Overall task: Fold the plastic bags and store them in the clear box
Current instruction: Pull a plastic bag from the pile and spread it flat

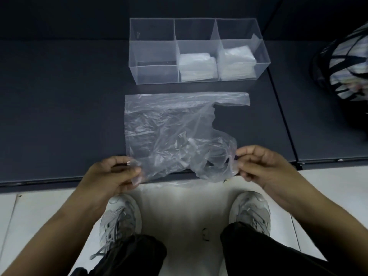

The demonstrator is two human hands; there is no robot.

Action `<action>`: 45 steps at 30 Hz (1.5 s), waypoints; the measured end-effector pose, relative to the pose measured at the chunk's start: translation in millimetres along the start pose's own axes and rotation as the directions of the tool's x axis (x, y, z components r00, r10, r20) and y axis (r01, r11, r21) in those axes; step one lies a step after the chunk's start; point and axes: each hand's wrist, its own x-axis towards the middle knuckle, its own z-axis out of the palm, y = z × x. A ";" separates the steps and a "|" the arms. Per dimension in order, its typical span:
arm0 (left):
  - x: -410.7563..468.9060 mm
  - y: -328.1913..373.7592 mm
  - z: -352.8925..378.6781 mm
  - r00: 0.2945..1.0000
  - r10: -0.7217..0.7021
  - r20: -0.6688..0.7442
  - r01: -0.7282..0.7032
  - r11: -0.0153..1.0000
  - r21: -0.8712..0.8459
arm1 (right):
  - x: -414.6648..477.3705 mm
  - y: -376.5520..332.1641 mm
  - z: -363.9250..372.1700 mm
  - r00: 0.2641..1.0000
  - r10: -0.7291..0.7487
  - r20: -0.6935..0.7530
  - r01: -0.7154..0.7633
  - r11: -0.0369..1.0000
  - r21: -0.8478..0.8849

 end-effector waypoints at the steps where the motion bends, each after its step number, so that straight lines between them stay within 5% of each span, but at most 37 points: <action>1: 2.0 -0.6 -2.5 0.999 0.006 -0.032 -0.007 1.000 -0.017 | 2.7 -1.0 -6.8 0.998 -0.011 -0.057 0.010 1.000 -0.013; 5: 8.2 -3.0 -10.5 0.992 0.070 -0.101 -0.065 0.996 0.054 | 12.0 -7.2 -41.8 0.940 -0.058 -0.336 0.019 0.993 -0.117; 7: 8.8 -4.6 -9.6 0.991 0.098 -0.090 -0.089 0.991 0.096 | 9.0 -7.5 -46.8 0.941 -0.005 -0.339 -0.041 0.991 -0.130; 12: 8.3 -5.7 -6.6 0.988 0.124 -0.091 -0.114 0.988 0.109 | -14.3 -6.7 -4.4 0.946 0.282 0.157 -0.283 0.959 -0.020; 15: 7.3 -5.5 -6.7 0.988 0.126 -0.091 -0.115 0.986 0.121 | -15.1 -12.9 15.1 0.921 0.286 0.266 -0.309 0.950 0.045; 22: 9.0 -6.9 -8.1 0.988 0.117 -0.098 -0.108 0.989 0.100 | -5.1 -14.9 20.5 0.945 0.290 0.149 -0.303 0.951 0.067; 27: 8.7 -8.7 -10.6 0.989 0.121 -0.085 -0.115 0.991 0.074 | 4.3 -16.4 -25.8 0.944 0.220 -0.246 -0.189 0.972 0.142; 35: -1.7 -2.7 5.3 0.983 0.185 -0.004 -0.177 0.945 0.274 | 8.3 1.5 -62.7 0.910 -0.008 -0.415 -0.166 0.909 -0.382; 38: -6.3 6.3 2.5 0.955 0.293 -0.050 -0.204 0.769 0.606 | 5.6 -4.4 -59.0 0.864 -0.224 -0.452 -0.223 0.634 -0.741; 40: -6.9 13.5 4.4 0.850 0.520 -0.092 -0.262 0.566 0.781 | 5.2 -15.0 -45.0 0.791 -0.440 -0.426 -0.172 0.508 -0.844; 43: -2.9 24.5 26.9 0.654 0.756 0.043 -0.479 0.369 0.797 | 13.8 -33.3 13.8 0.706 -0.681 -0.196 0.175 0.436 -0.883; 45: 12.5 29.3 46.5 0.606 0.768 0.209 -0.552 0.217 0.805 | 30.1 -37.3 63.5 0.733 -0.679 0.035 0.402 0.390 -0.828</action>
